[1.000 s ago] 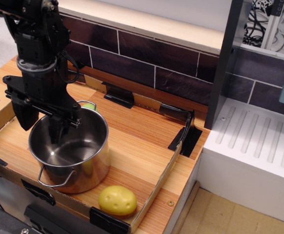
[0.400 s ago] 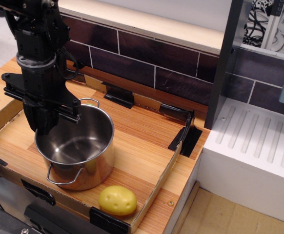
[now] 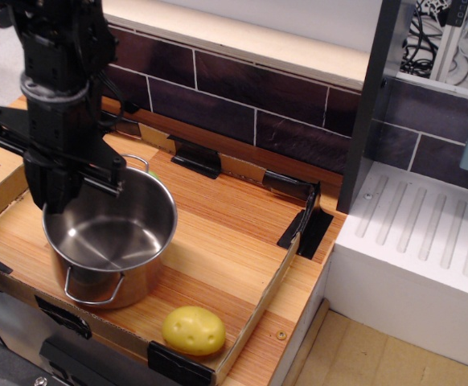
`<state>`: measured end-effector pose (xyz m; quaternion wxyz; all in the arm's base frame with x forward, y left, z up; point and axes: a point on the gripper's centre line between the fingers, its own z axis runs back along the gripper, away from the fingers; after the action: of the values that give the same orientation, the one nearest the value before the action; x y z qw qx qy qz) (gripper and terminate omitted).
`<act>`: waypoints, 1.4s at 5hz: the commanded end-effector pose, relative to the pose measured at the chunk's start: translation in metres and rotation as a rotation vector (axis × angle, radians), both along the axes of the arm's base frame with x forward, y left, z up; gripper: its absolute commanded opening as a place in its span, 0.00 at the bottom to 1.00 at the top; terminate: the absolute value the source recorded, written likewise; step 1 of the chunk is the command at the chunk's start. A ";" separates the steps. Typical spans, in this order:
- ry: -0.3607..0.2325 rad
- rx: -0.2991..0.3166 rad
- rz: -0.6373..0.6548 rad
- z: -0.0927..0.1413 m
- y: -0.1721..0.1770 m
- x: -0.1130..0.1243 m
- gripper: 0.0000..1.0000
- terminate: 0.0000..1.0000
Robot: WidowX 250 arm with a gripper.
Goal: Topple metal pot
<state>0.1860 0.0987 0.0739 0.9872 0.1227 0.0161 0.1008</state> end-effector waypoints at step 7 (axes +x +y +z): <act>-0.291 0.598 0.028 0.035 -0.064 0.006 0.00 0.00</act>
<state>0.1883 0.0382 0.1024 0.8991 0.3977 -0.1348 0.1234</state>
